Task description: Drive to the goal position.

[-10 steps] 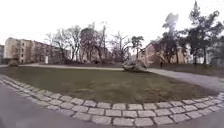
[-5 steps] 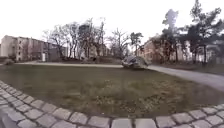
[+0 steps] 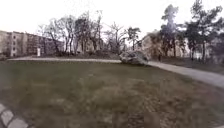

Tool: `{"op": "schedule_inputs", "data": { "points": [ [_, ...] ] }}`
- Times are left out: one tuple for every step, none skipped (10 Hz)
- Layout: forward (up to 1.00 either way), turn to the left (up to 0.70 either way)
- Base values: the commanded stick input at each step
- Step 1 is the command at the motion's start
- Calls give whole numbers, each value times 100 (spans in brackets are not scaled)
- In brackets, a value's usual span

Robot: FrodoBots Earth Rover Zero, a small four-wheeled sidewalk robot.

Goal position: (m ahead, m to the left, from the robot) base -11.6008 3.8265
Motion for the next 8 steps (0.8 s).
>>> {"op": "schedule_inputs", "data": {
  "points": [
    [100, 0],
    [100, 0],
    [100, 0],
    [100, 0],
    [100, 0],
    [100, 0],
    [100, 0],
    [100, 0]
  ]
}}
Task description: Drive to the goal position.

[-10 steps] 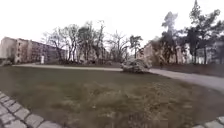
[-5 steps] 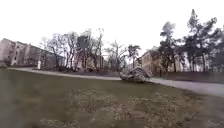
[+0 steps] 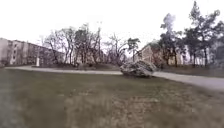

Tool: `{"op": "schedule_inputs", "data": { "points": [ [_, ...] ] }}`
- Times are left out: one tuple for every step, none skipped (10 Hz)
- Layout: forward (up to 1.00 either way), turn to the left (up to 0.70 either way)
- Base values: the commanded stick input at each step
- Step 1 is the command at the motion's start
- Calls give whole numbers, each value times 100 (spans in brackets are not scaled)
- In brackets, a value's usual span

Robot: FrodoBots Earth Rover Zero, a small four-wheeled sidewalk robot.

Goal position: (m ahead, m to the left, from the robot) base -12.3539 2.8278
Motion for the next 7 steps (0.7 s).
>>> {"op": "schedule_inputs", "data": {
  "points": [
    [100, 0],
    [100, 0],
    [100, 0],
    [100, 0],
    [100, 0],
    [100, 0],
    [100, 0]
  ]
}}
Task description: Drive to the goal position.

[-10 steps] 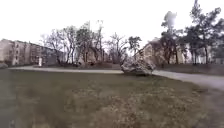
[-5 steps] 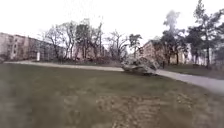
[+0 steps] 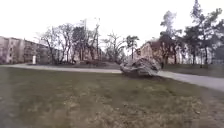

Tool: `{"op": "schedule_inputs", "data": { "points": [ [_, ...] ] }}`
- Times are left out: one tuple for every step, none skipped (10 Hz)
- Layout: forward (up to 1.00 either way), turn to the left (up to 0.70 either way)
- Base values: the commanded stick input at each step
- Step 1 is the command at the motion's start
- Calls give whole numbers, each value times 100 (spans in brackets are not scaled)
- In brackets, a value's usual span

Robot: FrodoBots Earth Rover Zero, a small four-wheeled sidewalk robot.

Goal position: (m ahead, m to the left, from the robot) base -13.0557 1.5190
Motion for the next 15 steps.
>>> {"op": "schedule_inputs", "data": {
  "points": [
    [100, 0],
    [100, 0],
    [100, 0],
    [100, 0],
    [100, 0],
    [100, 0],
    [100, 0],
    [100, 0],
    [100, 0],
    [100, 0],
    [100, 0],
    [100, 0],
    [100, 0],
    [98, 0],
    [88, 0]
  ]
}}
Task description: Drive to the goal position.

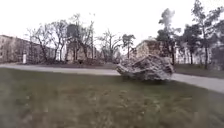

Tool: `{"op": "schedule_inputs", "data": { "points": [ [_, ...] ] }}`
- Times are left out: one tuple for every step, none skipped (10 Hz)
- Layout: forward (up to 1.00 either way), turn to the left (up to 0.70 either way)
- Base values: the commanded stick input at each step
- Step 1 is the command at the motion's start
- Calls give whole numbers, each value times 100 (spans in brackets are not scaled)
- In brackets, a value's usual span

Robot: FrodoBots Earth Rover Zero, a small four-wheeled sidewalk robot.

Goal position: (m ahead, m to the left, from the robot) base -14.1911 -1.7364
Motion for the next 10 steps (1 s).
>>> {"op": "schedule_inputs", "data": {
  "points": [
    [85, 0],
    [85, 0],
    [85, 0],
    [85, 0],
    [85, 0],
    [85, 0],
    [75, 0],
    [70, 0],
    [70, 0],
    [70, 0]
  ]
}}
